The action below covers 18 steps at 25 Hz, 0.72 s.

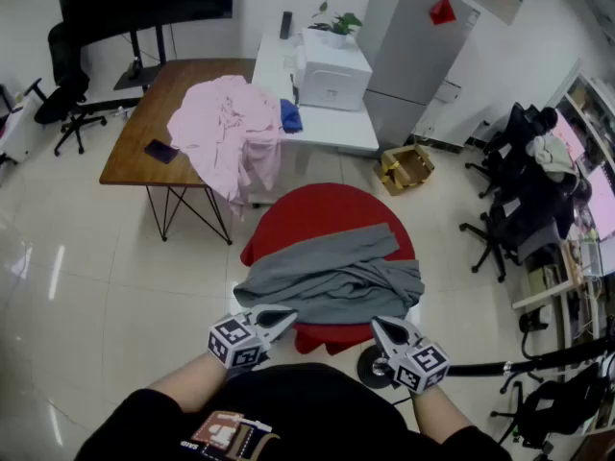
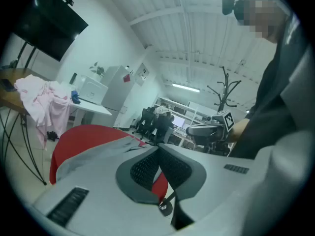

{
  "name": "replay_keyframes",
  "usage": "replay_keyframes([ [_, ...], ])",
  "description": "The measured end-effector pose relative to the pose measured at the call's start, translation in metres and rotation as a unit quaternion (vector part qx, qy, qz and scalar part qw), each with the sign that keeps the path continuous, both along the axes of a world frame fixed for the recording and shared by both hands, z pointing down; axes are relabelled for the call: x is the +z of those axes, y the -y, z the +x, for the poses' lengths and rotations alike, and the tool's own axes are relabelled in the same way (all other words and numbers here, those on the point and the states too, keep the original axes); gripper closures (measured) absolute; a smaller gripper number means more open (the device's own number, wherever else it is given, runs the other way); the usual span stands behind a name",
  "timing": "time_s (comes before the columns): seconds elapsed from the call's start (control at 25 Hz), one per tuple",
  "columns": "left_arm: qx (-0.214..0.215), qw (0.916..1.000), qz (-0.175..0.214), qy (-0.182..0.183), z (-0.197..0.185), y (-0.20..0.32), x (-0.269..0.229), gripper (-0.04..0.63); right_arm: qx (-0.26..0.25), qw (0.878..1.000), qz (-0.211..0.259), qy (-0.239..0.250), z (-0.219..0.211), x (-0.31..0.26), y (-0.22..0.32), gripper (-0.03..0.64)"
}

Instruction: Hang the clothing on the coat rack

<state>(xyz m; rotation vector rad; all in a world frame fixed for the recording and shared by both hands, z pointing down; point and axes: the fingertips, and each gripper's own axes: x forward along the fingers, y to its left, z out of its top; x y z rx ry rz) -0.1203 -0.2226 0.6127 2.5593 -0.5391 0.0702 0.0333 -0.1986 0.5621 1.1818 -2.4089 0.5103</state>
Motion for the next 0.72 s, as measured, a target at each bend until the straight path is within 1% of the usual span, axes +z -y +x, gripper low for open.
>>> replay_keyframes([
  [0.16,-0.012,0.9999,0.003,0.011,-0.028,0.023,0.03,0.591,-0.02,1.0,-0.012,-0.004,-0.035,0.024,0.025,0.617],
  [0.24,-0.025,0.9994,0.005,0.022,-0.044,0.032,0.052,0.591,-0.033,0.999,-0.021,-0.01,-0.053,0.035,0.033,0.617],
  [0.36,-0.063,0.9967,-0.019,0.047,-0.073,0.042,0.097,0.591,-0.056,0.997,-0.041,-0.02,-0.077,0.049,0.038,0.617],
  [0.44,-0.09,0.9922,-0.041,0.076,-0.097,0.05,0.13,0.591,-0.068,0.996,-0.055,-0.023,-0.09,0.056,0.037,0.617],
  [0.52,-0.116,0.9848,-0.067,0.111,-0.121,0.059,0.165,0.591,-0.074,0.994,-0.069,-0.026,-0.097,0.06,0.035,0.617],
  [0.6,-0.145,0.9726,-0.104,0.149,-0.147,0.07,0.204,0.591,-0.075,0.993,-0.083,-0.032,-0.1,0.063,0.033,0.617],
  [0.64,-0.158,0.9645,-0.127,0.168,-0.159,0.075,0.224,0.572,-0.075,0.993,-0.088,-0.035,-0.101,0.065,0.032,0.617],
  [0.72,-0.173,0.9488,-0.174,0.199,-0.177,0.084,0.261,0.474,-0.071,0.992,-0.095,-0.042,-0.1,0.068,0.031,0.617],
])
